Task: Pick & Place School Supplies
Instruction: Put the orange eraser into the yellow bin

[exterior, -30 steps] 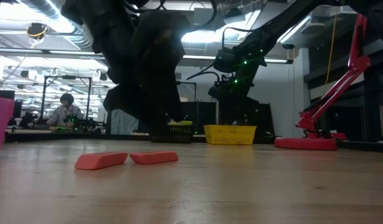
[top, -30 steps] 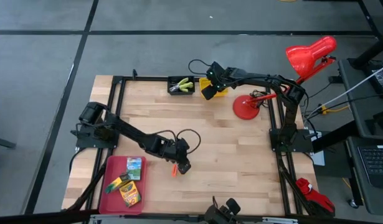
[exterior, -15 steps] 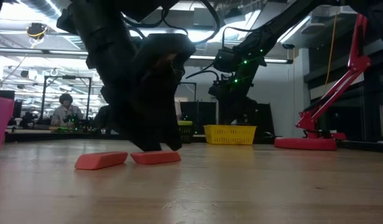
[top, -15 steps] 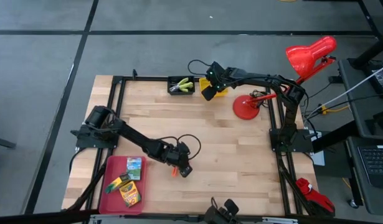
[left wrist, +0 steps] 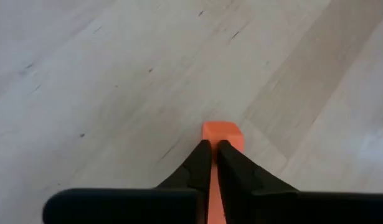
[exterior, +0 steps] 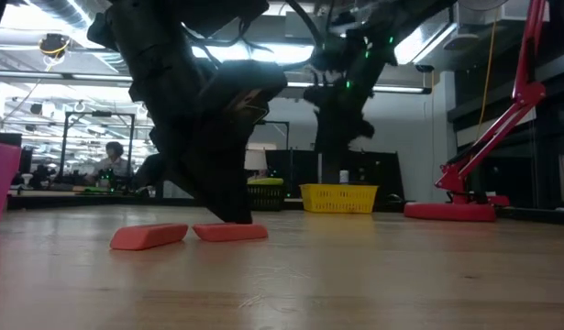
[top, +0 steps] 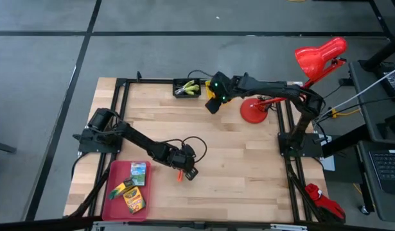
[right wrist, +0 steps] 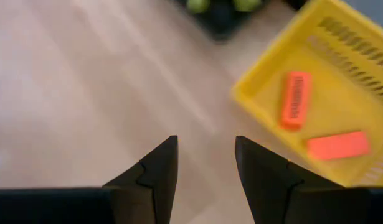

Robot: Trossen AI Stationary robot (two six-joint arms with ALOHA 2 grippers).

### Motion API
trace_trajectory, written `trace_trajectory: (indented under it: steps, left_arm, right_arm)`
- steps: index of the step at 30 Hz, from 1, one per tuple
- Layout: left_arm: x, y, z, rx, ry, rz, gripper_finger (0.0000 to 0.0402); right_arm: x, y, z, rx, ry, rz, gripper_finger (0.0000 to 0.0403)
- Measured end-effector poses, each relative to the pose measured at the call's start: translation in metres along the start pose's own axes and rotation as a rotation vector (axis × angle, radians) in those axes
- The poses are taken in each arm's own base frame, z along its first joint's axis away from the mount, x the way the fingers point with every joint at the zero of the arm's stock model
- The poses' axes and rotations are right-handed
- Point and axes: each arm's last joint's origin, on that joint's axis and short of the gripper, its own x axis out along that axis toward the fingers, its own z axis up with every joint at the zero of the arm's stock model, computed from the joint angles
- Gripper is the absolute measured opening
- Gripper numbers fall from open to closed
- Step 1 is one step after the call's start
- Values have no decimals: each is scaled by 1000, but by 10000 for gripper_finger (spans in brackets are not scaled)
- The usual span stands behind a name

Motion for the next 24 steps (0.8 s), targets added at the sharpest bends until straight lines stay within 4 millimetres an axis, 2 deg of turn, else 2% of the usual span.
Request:
trace_trajectory:
  steps: [4, 8, 14, 18, 24]
  left_arm:
    - [0, -1, -1, 60, 4, -6, 12]
    - [-2, -5, -9, 160, -6, -9, 26]
    - [-3, -8, -19, 268, -82, 30, 100]
    - [-5, -10, -26, 281, -113, 52, 154]
    - [-4, -12, -32, 237, -148, 68, 193]
  right_arm:
    - [-20, 31, -10, -52, -19, 8, 162]
    - [-30, 53, -19, -58, -29, 11, 162]
    - [-32, 88, -35, -79, -38, 42, 162]
    - [-32, 104, -47, -76, -37, 53, 162]
    - [-40, 129, -61, -83, -61, 99, 162]
